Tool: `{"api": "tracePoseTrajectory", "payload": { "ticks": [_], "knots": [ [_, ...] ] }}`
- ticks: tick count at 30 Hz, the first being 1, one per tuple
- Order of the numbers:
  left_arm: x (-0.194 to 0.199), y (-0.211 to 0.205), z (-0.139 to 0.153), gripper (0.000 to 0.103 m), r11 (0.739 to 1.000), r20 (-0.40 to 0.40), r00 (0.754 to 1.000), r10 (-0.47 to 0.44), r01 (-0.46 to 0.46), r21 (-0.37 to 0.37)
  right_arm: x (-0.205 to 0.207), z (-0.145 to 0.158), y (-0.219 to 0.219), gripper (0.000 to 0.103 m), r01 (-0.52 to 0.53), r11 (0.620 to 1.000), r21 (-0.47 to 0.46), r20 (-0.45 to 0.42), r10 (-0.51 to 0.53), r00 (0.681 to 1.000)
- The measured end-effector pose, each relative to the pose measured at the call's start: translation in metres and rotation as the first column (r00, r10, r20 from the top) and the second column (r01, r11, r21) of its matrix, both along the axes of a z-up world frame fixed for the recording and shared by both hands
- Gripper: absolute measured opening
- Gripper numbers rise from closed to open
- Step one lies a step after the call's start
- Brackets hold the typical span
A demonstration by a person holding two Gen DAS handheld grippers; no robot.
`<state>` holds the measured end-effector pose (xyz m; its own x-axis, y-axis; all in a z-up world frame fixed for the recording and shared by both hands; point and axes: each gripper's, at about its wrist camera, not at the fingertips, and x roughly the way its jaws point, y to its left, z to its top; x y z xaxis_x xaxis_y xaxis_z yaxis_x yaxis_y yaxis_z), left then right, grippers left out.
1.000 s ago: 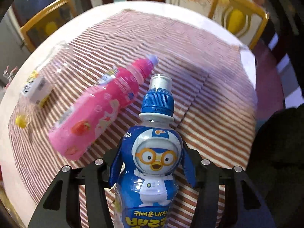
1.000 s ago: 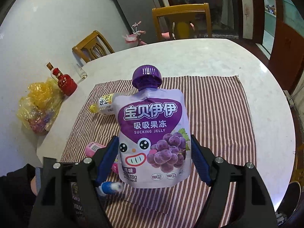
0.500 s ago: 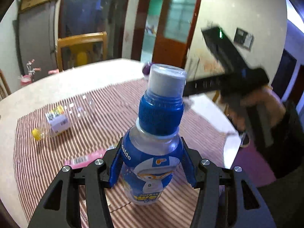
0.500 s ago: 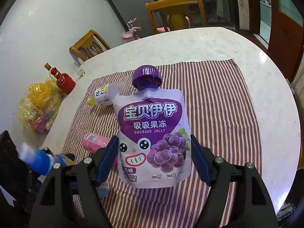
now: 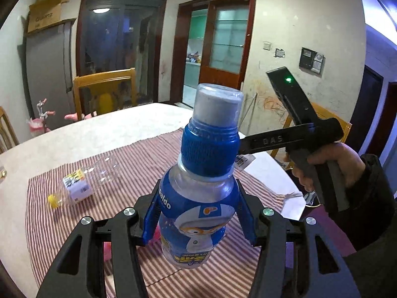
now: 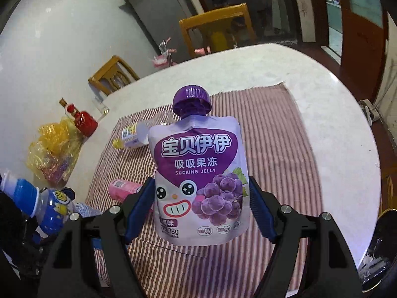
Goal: Collect trash
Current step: 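Carry the pouch and blue bottle over to the black bin, then open both tools above the bin, dropping the pouch and bottle inside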
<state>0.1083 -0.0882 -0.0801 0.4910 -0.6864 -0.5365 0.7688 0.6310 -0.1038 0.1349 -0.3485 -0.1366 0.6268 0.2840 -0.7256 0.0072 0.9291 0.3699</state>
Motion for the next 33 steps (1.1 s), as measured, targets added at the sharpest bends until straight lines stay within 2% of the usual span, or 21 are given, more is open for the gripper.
{"api": "tracePoseTrajectory", "payload": {
  "ticks": [5, 8, 12, 16, 19, 22, 28, 30, 32, 33],
  "knots": [
    [-0.003, -0.030, 0.010, 0.053, 0.997, 0.030, 0.997, -0.073, 0.074, -0.014, -0.053, 0.013, -0.077, 0.073, 0.181, 0.984, 0.003, 0.043, -0.181, 0.983],
    [-0.009, -0.059, 0.018, 0.053, 0.990, 0.049, 0.989, -0.140, 0.142, -0.027, -0.096, 0.006, -0.135, 0.073, 0.334, 0.942, -0.024, 0.026, -0.333, 0.943],
    [-0.020, -0.101, 0.025, 0.053, 0.971, 0.072, 0.970, -0.232, 0.235, -0.044, -0.158, -0.029, -0.216, 0.073, 0.534, 0.840, -0.098, -0.067, -0.541, 0.838],
    [-0.034, -0.146, 0.025, 0.053, 0.943, 0.074, 0.944, -0.322, 0.327, -0.059, -0.207, -0.094, -0.284, 0.073, 0.672, 0.727, -0.140, -0.208, -0.685, 0.698],
    [-0.045, -0.176, 0.021, 0.053, 0.926, 0.063, 0.926, -0.371, 0.375, -0.050, -0.228, -0.132, -0.307, 0.073, 0.717, 0.685, -0.132, -0.270, -0.721, 0.639],
    [-0.057, -0.203, 0.018, 0.053, 0.909, 0.048, 0.909, -0.414, 0.416, -0.038, -0.233, -0.161, -0.318, 0.073, 0.734, 0.665, -0.136, -0.315, -0.732, 0.604],
    [-0.075, -0.241, 0.005, 0.053, 0.881, 0.023, 0.881, -0.473, 0.473, -0.009, -0.227, -0.208, -0.334, 0.074, 0.743, 0.657, -0.127, -0.398, -0.720, 0.569],
    [-0.081, -0.254, 0.000, 0.053, 0.868, 0.014, 0.868, -0.496, 0.496, -0.003, -0.224, -0.228, -0.341, 0.075, 0.734, 0.668, -0.125, -0.446, -0.699, 0.559],
    [-0.084, -0.263, -0.005, 0.053, 0.858, 0.009, 0.858, -0.514, 0.514, 0.001, -0.225, -0.248, -0.341, 0.084, 0.729, 0.670, -0.140, -0.501, -0.683, 0.532],
    [-0.086, -0.269, -0.007, 0.053, 0.852, 0.006, 0.852, -0.524, 0.524, 0.005, -0.229, -0.251, -0.340, 0.084, 0.736, 0.662, -0.143, -0.514, -0.685, 0.516]
  ]
}}
